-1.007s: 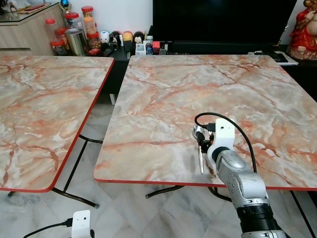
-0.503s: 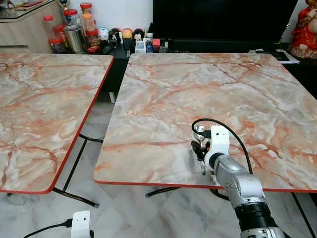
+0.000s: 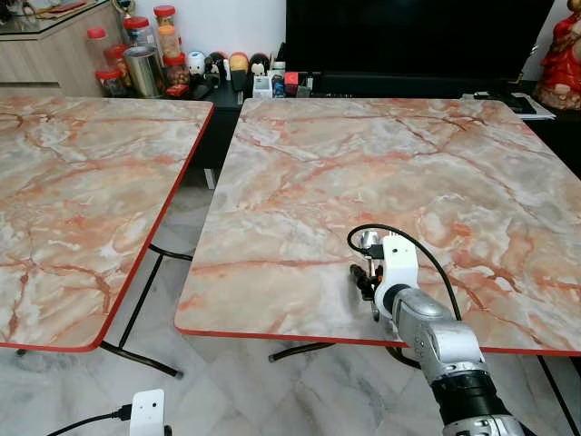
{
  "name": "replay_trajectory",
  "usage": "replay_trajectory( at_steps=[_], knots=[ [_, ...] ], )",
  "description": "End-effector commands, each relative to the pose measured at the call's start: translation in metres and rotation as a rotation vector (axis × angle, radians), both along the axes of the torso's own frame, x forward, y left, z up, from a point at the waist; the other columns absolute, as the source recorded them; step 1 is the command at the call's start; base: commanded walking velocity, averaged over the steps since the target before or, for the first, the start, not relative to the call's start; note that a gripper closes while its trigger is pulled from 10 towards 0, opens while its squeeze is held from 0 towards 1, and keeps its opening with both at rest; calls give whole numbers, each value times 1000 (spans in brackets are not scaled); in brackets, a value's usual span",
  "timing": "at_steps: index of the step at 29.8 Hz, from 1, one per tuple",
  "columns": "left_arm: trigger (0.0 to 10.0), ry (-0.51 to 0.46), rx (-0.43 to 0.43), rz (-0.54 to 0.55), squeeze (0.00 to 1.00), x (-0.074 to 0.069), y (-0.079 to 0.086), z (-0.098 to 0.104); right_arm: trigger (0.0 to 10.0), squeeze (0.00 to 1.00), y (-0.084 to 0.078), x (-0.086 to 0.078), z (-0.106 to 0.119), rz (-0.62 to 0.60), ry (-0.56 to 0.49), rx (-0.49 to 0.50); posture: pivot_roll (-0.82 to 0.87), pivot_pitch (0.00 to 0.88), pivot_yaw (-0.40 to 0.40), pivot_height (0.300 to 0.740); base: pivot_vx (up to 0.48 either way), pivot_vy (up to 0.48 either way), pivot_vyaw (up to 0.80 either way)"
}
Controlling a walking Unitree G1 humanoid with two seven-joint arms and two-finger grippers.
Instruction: Setting the table
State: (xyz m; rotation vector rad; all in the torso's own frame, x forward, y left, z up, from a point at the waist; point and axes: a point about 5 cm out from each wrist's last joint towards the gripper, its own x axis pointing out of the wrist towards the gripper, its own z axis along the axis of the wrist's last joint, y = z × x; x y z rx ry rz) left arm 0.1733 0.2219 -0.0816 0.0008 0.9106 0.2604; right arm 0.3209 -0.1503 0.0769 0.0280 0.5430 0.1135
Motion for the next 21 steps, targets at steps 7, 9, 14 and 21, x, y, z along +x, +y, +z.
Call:
replay_trajectory(
  at_steps=[7,9,14,21],
  knots=[
    [10000,28,-9,14,0,-7,2,-3,10000,0,-2,10,6,-21,-25,-8,-8,29,-11,740,0,0,0],
    [10000,28,-9,16,0,-6,3,-3,10000,0,-2,11,5,-23,-27,-9,-7,30,-11,740,0,0,0],
    [10000,27,-9,16,0,-6,3,-2,10000,0,-3,13,4,-25,-28,-11,-6,35,-10,740,0,0,0],
    [10000,25,-8,18,0,-5,3,-2,10000,0,-5,14,2,-27,-26,-12,-6,39,-9,740,0,0,0]
  ],
)
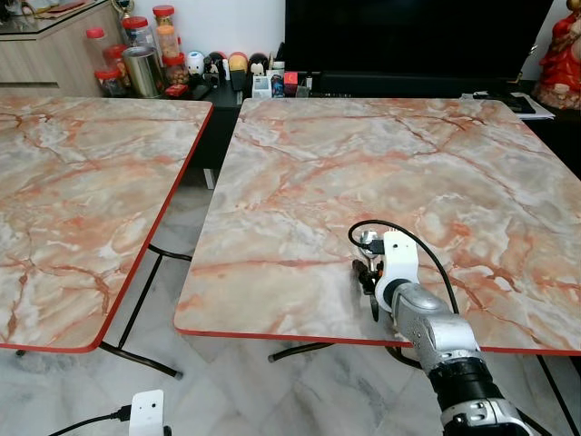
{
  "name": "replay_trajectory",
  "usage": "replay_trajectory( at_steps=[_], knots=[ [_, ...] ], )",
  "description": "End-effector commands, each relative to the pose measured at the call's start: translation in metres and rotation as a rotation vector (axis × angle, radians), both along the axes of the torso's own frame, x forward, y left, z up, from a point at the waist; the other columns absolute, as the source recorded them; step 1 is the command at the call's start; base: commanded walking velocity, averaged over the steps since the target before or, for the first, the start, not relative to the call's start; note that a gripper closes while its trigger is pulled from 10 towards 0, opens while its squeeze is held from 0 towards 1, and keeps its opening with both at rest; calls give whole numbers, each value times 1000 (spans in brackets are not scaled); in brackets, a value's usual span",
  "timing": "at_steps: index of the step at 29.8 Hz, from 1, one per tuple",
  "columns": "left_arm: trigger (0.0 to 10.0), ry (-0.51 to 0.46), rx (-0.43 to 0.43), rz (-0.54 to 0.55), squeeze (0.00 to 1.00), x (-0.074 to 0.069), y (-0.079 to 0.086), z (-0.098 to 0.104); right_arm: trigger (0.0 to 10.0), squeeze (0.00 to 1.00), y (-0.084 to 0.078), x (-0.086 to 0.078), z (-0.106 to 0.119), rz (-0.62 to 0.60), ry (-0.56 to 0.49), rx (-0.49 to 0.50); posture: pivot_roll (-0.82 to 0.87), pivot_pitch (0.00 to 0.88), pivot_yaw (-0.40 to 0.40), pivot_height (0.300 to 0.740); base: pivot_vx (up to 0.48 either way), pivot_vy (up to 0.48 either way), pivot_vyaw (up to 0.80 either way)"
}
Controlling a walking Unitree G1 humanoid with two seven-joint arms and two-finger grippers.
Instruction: Setting the table
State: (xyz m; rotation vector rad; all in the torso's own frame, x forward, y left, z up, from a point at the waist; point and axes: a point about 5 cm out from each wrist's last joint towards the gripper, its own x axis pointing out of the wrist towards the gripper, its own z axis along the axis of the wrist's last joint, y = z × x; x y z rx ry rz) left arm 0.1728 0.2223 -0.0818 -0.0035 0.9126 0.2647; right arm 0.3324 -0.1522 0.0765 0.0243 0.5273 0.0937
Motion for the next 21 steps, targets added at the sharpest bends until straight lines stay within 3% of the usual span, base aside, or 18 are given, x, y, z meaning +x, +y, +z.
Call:
replay_trajectory(
  at_steps=[1,4,5,6,7,8,9,10,21],
  knots=[
    [10000,23,-6,12,0,-4,3,-2,10000,0,-3,2,2,-9,-10,-4,-6,39,-9,740,0,0,0],
    [10000,24,-5,13,0,-4,3,-2,10000,0,-3,2,0,-10,-5,-2,-5,47,-8,740,0,0,0],
    [10000,24,-5,13,0,-4,3,-2,8353,0,-2,2,0,-5,-4,-2,-5,47,-8,740,0,0,0],
    [10000,24,-5,13,0,-4,3,-2,8353,0,-2,1,0,-2,-4,-1,-5,47,-8,740,0,0,0],
    [10000,24,-5,13,0,-4,3,-2,3294,0,-1,2,0,-1,-4,0,-3,50,-8,740,0,0,0],
    [10000,25,-6,13,0,-4,3,-2,1294,0,-1,2,0,0,-4,0,-3,50,-8,740,0,0,0],
    [10000,25,-6,14,0,-5,3,-2,1294,0,-1,2,0,0,-4,-1,-3,50,-8,740,0,0,0],
    [10000,25,-6,13,0,-5,3,-2,235,0,-1,2,0,4,-5,-1,-3,50,-8,740,0,0,0],
    [10000,24,-6,15,0,-4,3,-2,0,0,-1,2,1,11,-9,-5,-5,55,-9,740,0,0,0]
  ],
)
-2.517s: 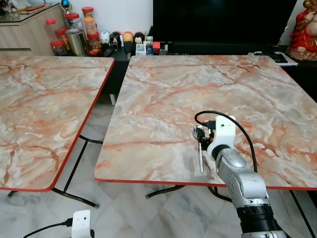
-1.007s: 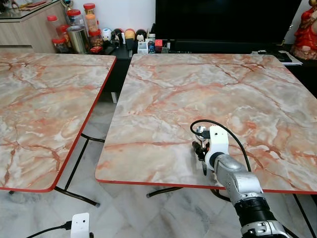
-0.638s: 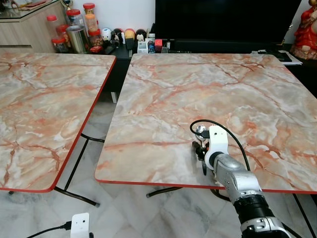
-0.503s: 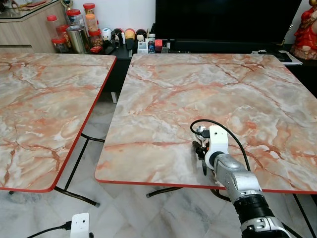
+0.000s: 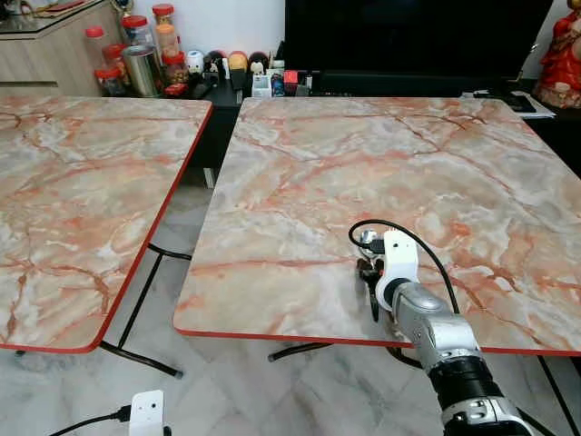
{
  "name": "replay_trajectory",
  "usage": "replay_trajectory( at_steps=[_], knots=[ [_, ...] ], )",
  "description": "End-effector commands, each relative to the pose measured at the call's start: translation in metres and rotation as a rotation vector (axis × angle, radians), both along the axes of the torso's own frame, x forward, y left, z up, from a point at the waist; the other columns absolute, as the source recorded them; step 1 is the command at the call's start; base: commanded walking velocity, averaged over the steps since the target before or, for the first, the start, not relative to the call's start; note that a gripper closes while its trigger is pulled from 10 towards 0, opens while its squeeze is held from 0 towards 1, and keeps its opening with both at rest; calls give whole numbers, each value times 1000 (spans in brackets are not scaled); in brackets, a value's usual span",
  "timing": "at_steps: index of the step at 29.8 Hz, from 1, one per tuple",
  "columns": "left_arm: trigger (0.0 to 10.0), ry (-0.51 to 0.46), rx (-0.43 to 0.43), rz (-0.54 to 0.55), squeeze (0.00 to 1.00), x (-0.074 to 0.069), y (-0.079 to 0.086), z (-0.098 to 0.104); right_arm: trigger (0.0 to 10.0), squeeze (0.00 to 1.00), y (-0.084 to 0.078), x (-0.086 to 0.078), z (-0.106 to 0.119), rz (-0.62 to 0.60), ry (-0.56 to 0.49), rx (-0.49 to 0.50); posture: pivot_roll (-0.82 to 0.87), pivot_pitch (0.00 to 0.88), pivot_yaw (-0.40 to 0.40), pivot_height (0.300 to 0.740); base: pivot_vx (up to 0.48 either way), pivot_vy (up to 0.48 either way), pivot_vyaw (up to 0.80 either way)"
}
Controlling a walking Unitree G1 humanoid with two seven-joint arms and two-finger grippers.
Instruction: Setting the table
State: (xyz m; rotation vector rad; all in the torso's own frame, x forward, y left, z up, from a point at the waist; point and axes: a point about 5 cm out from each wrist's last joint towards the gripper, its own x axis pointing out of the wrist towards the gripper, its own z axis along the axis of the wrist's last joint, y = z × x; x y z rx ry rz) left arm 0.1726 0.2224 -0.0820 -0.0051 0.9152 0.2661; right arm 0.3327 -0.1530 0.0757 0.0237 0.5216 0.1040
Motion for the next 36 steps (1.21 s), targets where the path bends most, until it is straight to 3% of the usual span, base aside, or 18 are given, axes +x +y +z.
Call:
replay_trajectory(
  at_steps=[1,22,28,29,36],
  knots=[
    [10000,22,-4,13,0,-3,3,-1,0,0,-1,2,2,3,-4,-9,-6,56,-9,740,0,0,0],
    [10000,28,-8,-1,0,-4,0,-2,0,0,2,2,1,7,-11,-5,-4,56,-6,740,0,0,0],
    [10000,27,-12,-1,0,-3,0,-2,0,0,5,6,10,-6,-77,18,-4,56,-6,740,0,0,0],
    [10000,25,-12,-2,0,-3,1,-2,10000,0,8,10,21,3,-154,41,-6,52,-3,740,0,0,0],
    [10000,22,-13,-2,0,-2,0,-2,10000,0,10,17,48,-11,-342,108,-2,49,-4,740,0,0,0]
  ],
)
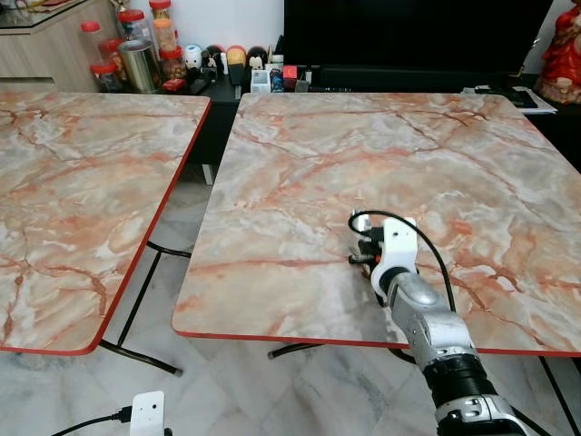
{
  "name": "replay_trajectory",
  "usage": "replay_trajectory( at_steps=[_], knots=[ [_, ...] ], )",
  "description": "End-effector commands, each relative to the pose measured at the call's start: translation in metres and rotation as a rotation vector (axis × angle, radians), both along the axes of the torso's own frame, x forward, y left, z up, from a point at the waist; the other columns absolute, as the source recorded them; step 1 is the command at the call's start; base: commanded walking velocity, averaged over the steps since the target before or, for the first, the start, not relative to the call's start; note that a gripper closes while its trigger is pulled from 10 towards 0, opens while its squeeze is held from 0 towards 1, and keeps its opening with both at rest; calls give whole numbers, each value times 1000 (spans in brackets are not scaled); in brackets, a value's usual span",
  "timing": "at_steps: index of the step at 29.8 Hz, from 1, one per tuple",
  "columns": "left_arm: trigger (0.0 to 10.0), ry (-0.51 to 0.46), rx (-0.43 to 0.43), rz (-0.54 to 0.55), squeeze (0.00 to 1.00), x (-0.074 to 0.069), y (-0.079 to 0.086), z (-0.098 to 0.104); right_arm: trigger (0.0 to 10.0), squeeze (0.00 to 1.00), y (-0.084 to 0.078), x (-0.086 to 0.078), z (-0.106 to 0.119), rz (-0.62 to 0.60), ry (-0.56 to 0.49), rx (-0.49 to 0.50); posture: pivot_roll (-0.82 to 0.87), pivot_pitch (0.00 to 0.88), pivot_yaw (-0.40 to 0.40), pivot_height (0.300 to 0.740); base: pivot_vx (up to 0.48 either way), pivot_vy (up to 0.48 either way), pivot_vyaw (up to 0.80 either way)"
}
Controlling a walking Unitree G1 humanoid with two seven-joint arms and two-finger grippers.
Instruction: Setting the table
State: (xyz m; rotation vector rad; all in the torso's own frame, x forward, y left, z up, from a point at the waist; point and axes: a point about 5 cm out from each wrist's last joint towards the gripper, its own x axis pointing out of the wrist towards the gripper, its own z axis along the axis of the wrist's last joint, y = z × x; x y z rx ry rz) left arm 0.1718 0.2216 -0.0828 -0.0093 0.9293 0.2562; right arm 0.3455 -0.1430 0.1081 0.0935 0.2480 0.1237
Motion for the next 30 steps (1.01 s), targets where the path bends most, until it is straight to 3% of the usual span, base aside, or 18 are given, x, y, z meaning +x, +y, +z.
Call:
replay_trajectory(
  at_steps=[1,6,17,30],
  knots=[
    [10000,9,-4,5,0,-2,1,-1,10000,0,0,5,16,-7,-73,22,-2,49,-4,740,0,0,0],
    [10000,26,-21,13,0,-5,0,-3,10000,0,3,9,43,-11,-235,49,-1,49,-4,740,0,288,0],
    [10000,42,-3,22,0,-12,14,-2,10000,0,4,10,47,-13,-280,47,0,46,0,740,0,480,0],
    [10000,52,2,22,0,-18,9,-6,10000,0,7,11,49,-8,-312,61,11,29,2,740,0,480,0]
  ],
)
